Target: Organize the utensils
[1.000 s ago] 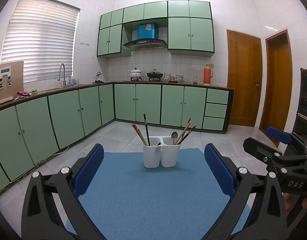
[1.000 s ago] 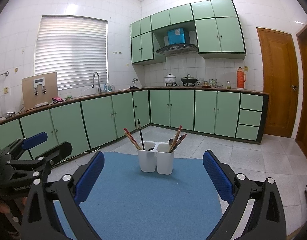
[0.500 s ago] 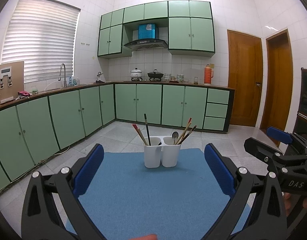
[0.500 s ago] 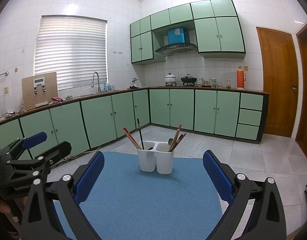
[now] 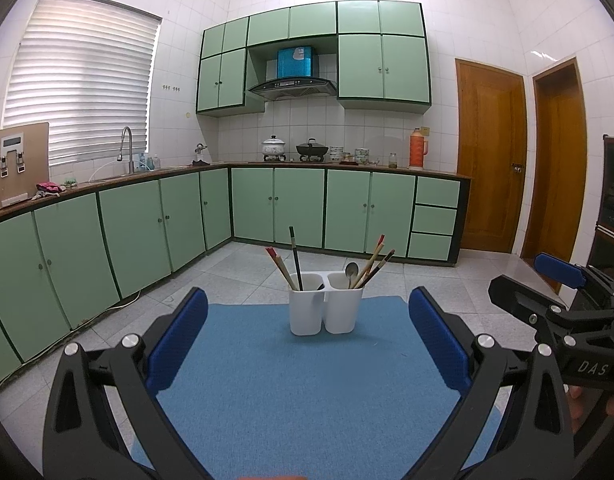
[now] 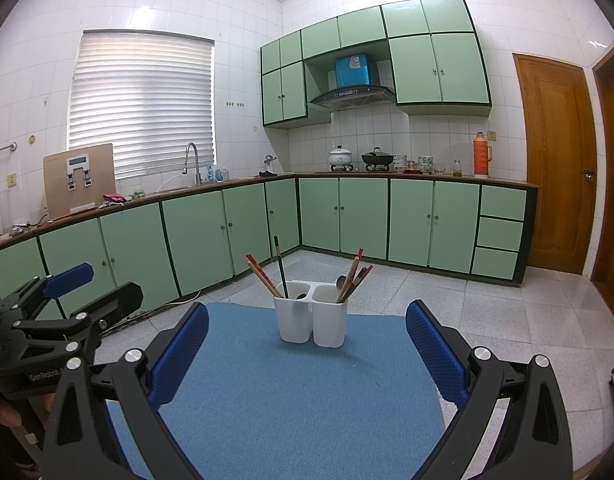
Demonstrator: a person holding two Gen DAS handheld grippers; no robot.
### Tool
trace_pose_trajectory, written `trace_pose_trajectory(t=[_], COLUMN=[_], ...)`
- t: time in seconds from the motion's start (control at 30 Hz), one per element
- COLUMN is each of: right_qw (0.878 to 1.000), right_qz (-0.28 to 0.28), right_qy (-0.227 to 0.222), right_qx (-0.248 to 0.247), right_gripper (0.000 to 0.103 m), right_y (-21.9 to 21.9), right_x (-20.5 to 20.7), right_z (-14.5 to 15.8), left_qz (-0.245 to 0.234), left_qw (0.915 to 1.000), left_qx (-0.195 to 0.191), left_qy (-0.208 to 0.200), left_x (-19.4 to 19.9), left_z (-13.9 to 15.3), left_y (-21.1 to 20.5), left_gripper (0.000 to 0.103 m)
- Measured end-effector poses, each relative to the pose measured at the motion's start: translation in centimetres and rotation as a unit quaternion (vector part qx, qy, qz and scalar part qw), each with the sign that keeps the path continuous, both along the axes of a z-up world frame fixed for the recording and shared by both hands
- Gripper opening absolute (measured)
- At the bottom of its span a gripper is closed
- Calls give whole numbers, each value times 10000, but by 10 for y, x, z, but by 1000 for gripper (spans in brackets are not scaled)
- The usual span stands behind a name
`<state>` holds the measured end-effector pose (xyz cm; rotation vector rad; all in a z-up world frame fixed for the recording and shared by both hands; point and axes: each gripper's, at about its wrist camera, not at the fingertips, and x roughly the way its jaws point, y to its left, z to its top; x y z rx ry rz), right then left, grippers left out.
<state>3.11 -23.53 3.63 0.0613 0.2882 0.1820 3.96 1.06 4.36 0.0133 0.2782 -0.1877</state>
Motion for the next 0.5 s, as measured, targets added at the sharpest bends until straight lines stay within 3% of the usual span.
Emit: trace_pose_trajectory(t=[0.5], right_qw=[10000], right_qz=[-2], right_qy=[9], right_qx=[-3], right_gripper=[97], right_y=[0], right_x=[0], right_z=[-1], left_qz=[1], left_qw=[10000], left_qx=[-10], left_qy=[15], left_x=[1], left_z=[-1], left_y=[2], left_gripper=[98])
